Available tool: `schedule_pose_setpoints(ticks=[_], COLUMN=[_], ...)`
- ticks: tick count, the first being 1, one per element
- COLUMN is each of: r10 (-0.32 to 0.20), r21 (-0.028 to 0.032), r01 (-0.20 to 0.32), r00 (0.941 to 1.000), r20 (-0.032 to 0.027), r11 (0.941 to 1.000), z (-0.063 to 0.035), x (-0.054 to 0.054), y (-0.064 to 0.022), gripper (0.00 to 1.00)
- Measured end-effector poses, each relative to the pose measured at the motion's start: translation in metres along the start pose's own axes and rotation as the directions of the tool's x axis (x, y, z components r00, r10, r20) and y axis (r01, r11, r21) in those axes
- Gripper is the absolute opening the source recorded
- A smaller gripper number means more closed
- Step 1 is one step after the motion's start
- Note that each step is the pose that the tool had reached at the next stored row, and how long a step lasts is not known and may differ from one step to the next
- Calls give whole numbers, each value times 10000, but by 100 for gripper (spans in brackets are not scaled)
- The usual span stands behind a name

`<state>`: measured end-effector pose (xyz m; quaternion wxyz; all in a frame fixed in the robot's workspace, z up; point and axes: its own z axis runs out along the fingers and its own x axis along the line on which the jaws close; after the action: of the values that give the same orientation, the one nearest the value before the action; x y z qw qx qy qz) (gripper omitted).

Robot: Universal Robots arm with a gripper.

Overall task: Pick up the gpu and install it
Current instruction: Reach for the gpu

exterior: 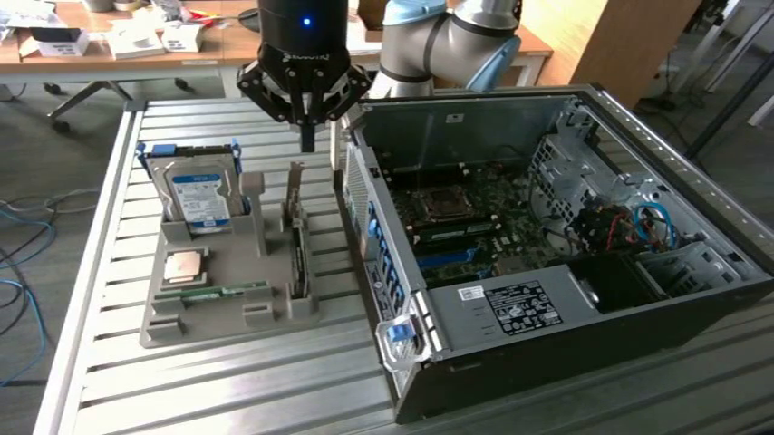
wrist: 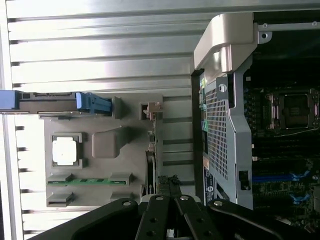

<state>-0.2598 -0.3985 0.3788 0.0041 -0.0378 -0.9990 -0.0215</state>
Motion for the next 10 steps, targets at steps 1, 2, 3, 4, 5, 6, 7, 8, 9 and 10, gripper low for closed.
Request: schedule_pose_setpoints(ticks=[1, 2, 3, 4, 5, 6, 7, 8, 9, 10], r10=[0, 0, 0, 0, 0, 0, 0, -1, -1, 0], r21=[1, 1, 0, 0, 0, 0, 0, 1, 1, 1], r01=[0, 0, 0, 0, 0, 0, 0, 1, 1, 0], r00=[10000, 10000, 10000, 10000, 10000, 10000, 10000, 10000, 10000, 10000], r20=[0, -1, 0, -1, -1, -1, -1, -2, -3, -2], r11=[10000, 10000, 10000, 10000, 10000, 10000, 10000, 10000, 10000, 10000], z=[0, 0, 1, 1, 2, 2, 3, 3, 3, 4], x=[6, 12, 19, 25, 30, 36, 41, 46, 53, 61], y=[-1, -1, -2, -2, -2, -3, -3, -4, -4, -5], gripper=[11, 11, 11, 11, 11, 11, 11, 11, 11, 11])
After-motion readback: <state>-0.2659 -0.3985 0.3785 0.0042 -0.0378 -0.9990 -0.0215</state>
